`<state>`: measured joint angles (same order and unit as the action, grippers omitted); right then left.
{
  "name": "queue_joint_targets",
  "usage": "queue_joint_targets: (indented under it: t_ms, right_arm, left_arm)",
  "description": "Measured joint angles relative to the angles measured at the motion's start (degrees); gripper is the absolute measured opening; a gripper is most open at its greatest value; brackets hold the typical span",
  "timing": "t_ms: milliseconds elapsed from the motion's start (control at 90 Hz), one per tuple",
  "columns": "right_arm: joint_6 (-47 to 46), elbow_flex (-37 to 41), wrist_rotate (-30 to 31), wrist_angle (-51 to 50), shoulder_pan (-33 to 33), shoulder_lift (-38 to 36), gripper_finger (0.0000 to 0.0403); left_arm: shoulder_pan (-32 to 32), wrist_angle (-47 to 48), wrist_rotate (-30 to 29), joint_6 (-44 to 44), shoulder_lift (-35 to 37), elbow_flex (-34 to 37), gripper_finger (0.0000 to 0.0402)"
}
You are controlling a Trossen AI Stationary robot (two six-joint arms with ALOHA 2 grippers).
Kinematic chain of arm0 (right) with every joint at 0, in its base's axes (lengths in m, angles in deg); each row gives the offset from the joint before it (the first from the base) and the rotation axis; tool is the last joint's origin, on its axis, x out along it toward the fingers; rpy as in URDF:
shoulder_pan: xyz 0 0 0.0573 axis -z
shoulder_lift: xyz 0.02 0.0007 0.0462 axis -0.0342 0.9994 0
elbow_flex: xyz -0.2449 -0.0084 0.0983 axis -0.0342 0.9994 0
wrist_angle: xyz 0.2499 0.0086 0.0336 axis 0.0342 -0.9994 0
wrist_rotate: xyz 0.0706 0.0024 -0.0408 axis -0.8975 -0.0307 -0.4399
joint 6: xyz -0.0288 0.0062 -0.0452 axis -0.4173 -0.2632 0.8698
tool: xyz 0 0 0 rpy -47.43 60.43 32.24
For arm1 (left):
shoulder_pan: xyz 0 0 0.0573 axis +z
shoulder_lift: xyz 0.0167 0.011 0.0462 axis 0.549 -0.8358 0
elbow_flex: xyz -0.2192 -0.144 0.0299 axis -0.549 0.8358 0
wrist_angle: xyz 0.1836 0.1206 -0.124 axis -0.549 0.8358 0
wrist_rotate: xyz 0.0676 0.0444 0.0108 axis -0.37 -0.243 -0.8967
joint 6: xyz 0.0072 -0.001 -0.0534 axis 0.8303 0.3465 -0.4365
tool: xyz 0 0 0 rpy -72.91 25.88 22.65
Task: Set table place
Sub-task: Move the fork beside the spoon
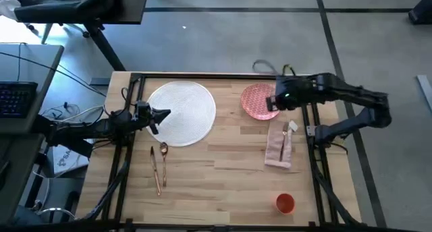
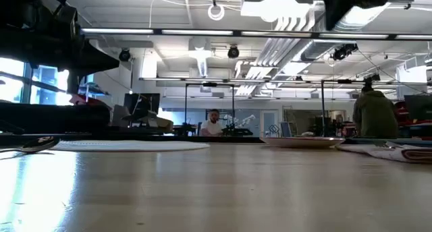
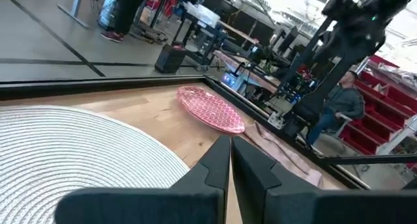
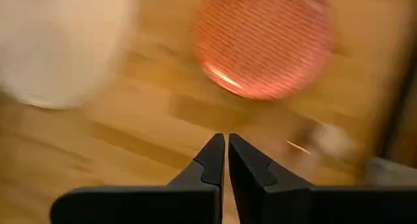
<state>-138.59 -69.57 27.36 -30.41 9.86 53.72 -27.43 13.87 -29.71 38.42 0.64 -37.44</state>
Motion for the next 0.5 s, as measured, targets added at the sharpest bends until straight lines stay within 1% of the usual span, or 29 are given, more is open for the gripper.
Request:
queue_joint_targets:
  t_ms: [56, 133, 189, 278, 400, 500]
  right_arm:
    - [-0.62, 0.01, -0.18, -1.75, -0.44, 2.29, 0.0000]
    - [-0.60, 1.12, -0.95, -0.86, -0.91, 4.75, 0.0000]
    - [-0.15, 3.01, -3.38, 0.32, -0.26, 6.14, 0.0000]
    - [1.08, 8.75, -7.96, 1.81, 1.33, 7.35, 0.0001]
    - [1.26, 17.99, -11.63, 3.27, 2.34, 5.77, 0.0013]
    - [-0.22, 26.33, -13.80, 9.40, 3.41, 1.39, 0.0043]
  left_arm:
    - [0.00, 0.02, 0.00, -0.06, 0.00, 0.00, 0.0000]
    - [0.00, -0.04, -0.02, -0.13, 0.00, 0.00, 0.0000]
    - [0.00, -0.06, -0.02, -0.15, 0.00, 0.00, 0.0000]
    - [-0.01, -0.07, -0.02, -0.09, 0.00, 0.01, 0.0000]
    - [-0.01, -0.17, -0.02, -0.15, 0.00, 0.01, 0.0000]
    - [-0.01, -0.13, 0.00, -1.60, 0.00, 0.00, 0.0000]
